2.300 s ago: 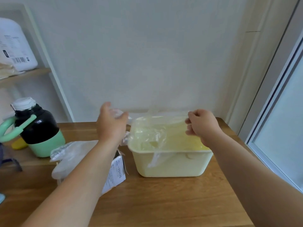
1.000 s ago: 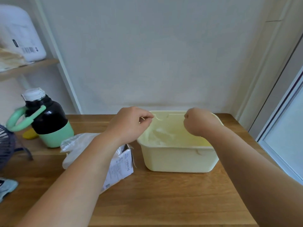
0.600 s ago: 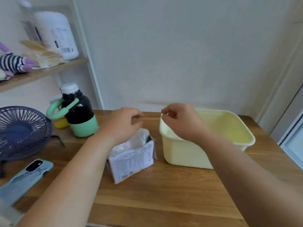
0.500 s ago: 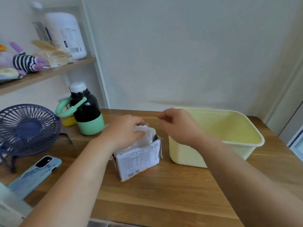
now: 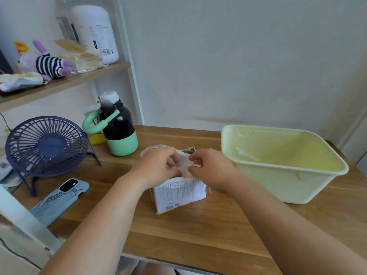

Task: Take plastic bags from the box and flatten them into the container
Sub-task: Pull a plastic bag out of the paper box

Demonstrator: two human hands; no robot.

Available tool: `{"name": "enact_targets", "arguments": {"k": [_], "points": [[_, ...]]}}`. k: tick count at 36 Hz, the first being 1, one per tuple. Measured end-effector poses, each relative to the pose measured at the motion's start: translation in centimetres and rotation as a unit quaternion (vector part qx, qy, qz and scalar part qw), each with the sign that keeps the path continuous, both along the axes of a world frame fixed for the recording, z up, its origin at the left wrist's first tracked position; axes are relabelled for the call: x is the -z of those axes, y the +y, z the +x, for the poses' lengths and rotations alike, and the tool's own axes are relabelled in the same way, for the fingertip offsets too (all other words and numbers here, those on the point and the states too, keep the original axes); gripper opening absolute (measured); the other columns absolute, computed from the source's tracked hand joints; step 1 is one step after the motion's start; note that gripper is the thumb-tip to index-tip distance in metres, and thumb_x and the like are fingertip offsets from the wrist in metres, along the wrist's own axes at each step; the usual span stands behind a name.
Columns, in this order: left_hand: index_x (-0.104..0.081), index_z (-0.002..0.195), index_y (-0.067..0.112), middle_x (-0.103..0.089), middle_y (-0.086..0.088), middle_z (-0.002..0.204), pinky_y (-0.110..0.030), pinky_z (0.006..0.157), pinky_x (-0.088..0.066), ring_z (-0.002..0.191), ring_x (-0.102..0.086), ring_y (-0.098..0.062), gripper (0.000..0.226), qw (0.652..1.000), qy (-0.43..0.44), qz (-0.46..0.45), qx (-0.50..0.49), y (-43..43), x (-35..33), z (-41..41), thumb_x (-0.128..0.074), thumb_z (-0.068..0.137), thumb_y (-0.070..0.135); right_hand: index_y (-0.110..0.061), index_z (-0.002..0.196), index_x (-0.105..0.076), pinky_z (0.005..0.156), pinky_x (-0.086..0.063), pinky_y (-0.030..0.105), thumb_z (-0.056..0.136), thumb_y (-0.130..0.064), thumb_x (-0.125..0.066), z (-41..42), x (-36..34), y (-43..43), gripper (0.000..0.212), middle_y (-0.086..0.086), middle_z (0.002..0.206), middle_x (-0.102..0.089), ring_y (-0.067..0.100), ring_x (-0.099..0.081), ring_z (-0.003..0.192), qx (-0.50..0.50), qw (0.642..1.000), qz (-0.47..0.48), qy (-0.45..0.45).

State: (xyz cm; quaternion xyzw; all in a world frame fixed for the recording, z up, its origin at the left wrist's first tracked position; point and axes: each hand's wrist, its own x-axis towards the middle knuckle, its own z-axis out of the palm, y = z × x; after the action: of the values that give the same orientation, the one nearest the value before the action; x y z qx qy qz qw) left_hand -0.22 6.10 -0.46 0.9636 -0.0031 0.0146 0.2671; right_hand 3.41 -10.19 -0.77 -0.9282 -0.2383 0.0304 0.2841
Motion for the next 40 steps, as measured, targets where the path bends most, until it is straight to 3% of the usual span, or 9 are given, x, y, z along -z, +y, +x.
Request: {"name": "enact_targets", "arguments": {"k": [4,9,13,18,21,23,26,30,40], "points": [[-0.064,0.083,0.027,-0.067,0.011,0.084,-0.019,0.069,-0.050,0.079,-0.063,-0.003,0.012,1.000,-0.007,-0.019,0.000,0.6,-0.5,-0.4,-0.074,0.084,0.019,-0.018,0.116,-0.064,0.073,-0.044,0.018,0.089,-0.021,-0.060,-0.6,-0.4,-0.1,0.028,-0.009,0.096,-0.060,0.009,-0.059,0.090,-0.017,0.999,0.034,0.036],[-0.070,0.089,0.029,-0.065,0.016,0.091,-0.007,0.069,-0.046,0.083,-0.062,0.004,0.018,0.998,-0.016,-0.054,0.028,0.9,-0.9,-0.5,-0.075,0.083,0.013,-0.014,0.085,-0.072,0.048,-0.035,0.012,0.085,-0.017,-0.059,-0.7,-0.4,0.1,0.013,-0.003,0.073,-0.065,0.004,-0.048,0.055,-0.022,0.997,0.043,0.051],[-0.062,0.104,0.032,-0.065,0.017,0.093,-0.006,0.065,-0.042,0.084,-0.059,0.005,0.024,0.998,0.005,-0.063,0.026,0.7,-0.8,-0.7,-0.070,0.087,0.017,-0.005,0.085,-0.071,0.051,-0.037,0.019,0.086,-0.014,-0.054,-0.8,-0.4,0.2,0.019,0.011,0.081,-0.068,0.011,-0.046,0.057,-0.023,0.997,0.040,0.060],[-0.048,0.099,0.036,-0.066,0.019,0.093,-0.017,0.075,-0.047,0.090,-0.059,0.005,0.026,0.997,0.002,-0.072,0.018,0.6,-0.7,-0.9,-0.068,0.089,0.023,-0.022,0.077,-0.059,0.062,-0.043,0.023,0.093,-0.019,-0.050,-0.6,-0.9,0.0,0.019,-0.005,0.075,-0.058,0.010,-0.050,0.066,0.006,0.985,0.130,0.109],[-0.046,0.095,0.036,-0.066,0.018,0.092,-0.018,0.074,-0.048,0.087,-0.060,0.004,0.028,0.997,-0.007,-0.080,0.008,0.3,-0.5,-1.0,-0.070,0.087,0.024,-0.019,0.094,-0.057,0.061,-0.041,0.021,0.092,-0.031,-0.056,-0.7,-1.0,-0.1,0.012,-0.008,0.079,-0.054,0.010,-0.051,0.072,-0.016,0.992,0.078,0.103],[-0.048,0.092,0.034,-0.066,0.015,0.090,-0.021,0.075,-0.051,0.085,-0.061,0.001,0.028,0.996,-0.018,-0.085,0.003,0.0,-0.6,-1.0,-0.073,0.084,0.026,-0.018,0.110,-0.058,0.056,-0.036,0.018,0.089,-0.039,-0.060,-0.9,-1.0,0.2,0.030,-0.012,0.076,-0.050,0.007,-0.050,0.069,-0.035,0.996,0.011,0.078],[-0.050,0.089,0.032,-0.068,0.012,0.088,-0.023,0.077,-0.051,0.086,-0.062,-0.001,0.026,0.995,-0.033,-0.094,0.000,-0.2,-0.7,-1.0,-0.074,0.083,0.030,-0.008,0.094,-0.070,0.050,-0.032,0.019,0.090,-0.026,-0.057,-1.0,-0.9,0.6,0.022,-0.005,0.066,-0.053,0.010,-0.045,0.057,-0.039,0.998,-0.020,0.053],[-0.050,0.089,0.035,-0.068,0.016,0.088,-0.029,0.087,-0.050,0.091,-0.061,0.000,0.018,0.996,-0.022,-0.081,0.010,0.2,-0.5,-1.1,-0.066,0.090,0.026,-0.007,0.072,-0.066,0.057,-0.039,0.025,0.090,-0.021,-0.057,-0.9,-0.7,0.4,0.025,0.006,0.067,-0.056,0.014,-0.046,0.061,-0.002,0.988,0.111,0.109],[-0.049,0.104,0.038,-0.058,0.015,0.111,-0.023,0.088,-0.047,0.107,-0.055,-0.005,0.023,0.998,-0.020,-0.038,0.034,0.4,0.2,-1.3,-0.065,0.090,0.030,-0.020,0.076,-0.057,0.063,-0.038,0.025,0.095,-0.016,-0.053,-0.6,-0.8,-0.2,0.020,-0.008,0.069,-0.054,0.009,-0.045,0.062,0.038,0.946,0.284,0.153]]}}
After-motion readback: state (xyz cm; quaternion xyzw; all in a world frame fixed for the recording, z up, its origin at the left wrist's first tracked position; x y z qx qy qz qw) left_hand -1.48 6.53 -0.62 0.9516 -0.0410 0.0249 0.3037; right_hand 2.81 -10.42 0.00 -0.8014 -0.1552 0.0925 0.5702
